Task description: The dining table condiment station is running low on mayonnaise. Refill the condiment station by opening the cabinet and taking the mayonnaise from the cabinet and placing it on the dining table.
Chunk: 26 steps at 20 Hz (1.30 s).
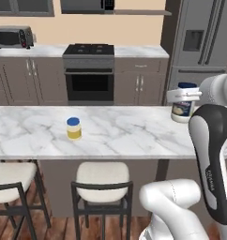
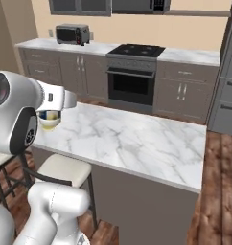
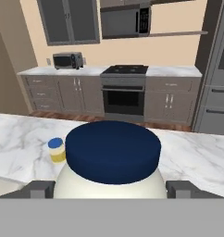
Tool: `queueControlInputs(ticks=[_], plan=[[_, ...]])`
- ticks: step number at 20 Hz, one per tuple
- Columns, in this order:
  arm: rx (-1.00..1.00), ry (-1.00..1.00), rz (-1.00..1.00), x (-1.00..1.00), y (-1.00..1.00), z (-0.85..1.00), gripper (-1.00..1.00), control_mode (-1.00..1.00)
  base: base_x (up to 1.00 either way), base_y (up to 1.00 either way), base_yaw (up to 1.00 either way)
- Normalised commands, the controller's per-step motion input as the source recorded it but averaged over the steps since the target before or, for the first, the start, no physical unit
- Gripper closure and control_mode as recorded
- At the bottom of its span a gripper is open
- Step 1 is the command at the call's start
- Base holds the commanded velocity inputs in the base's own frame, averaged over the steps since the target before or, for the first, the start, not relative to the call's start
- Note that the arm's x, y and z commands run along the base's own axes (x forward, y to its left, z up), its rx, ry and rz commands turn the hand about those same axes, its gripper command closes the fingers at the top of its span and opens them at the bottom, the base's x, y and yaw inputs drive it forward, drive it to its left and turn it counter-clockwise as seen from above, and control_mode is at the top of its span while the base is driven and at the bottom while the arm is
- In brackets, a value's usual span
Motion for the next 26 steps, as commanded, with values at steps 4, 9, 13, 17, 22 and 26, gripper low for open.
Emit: queueControlInputs(ticks=[4,9,13,17,22,26], plan=[[0.0,0.0,0.0,0.0,0.0,0.0,1.0,1.0,0.04,0.71,-0.12],[0.0,0.0,0.0,0.0,0.0,0.0,1.0,1.0,0.37,0.68,-0.13],[-0.01,0.0,-0.07,0.32,0.1,0.0,1.0,-1.0,0.11,0.1,-0.03],[0.0,0.0,-0.02,0.64,0.0,-0.06,1.0,-1.0,0.0,0.0,0.0],[0.0,0.05,0.08,0.83,-0.01,-0.22,1.0,-1.0,0.0,0.0,0.0],[-0.03,0.15,0.33,0.8,0.02,-0.45,1.0,-1.0,0.0,0.0,0.0]])
